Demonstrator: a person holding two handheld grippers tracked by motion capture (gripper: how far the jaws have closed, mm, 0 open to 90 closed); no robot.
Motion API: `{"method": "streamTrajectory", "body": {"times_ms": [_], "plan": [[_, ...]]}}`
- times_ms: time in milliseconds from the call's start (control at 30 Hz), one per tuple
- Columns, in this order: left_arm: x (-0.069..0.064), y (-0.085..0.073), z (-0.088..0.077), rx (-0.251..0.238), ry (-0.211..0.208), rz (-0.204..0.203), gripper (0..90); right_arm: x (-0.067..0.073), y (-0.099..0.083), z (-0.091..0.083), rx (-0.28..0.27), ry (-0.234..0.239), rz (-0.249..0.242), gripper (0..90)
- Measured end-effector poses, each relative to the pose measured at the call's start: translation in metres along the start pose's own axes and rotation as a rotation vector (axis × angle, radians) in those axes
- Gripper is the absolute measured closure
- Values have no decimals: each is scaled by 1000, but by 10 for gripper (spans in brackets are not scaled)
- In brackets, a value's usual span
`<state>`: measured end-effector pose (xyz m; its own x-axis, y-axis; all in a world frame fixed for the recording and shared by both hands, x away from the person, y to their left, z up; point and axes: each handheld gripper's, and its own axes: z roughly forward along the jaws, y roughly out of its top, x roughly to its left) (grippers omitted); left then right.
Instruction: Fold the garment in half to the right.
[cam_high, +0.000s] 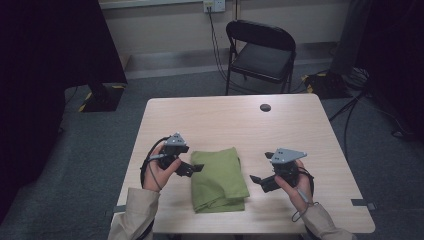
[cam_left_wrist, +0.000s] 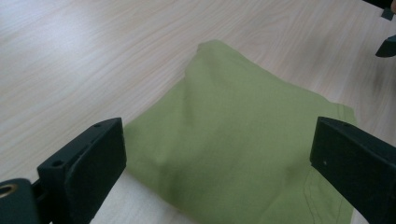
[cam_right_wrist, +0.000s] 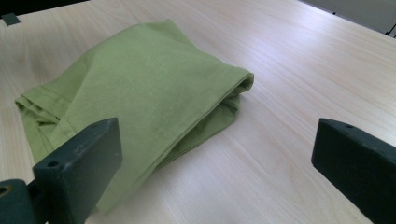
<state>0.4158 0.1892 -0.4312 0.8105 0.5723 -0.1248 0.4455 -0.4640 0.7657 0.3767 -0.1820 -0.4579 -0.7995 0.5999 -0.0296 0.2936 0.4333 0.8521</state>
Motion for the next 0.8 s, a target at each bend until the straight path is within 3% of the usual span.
{"method": "streamTrajectory", "body": {"times_ms": [433,800], "plan": [[3,-37,9,7,-21,-39,29,-1,-24,7,47,42,9,9],[8,-68,14,18,-10,-60,31,4,-42,19,100,97,2,11]]}}
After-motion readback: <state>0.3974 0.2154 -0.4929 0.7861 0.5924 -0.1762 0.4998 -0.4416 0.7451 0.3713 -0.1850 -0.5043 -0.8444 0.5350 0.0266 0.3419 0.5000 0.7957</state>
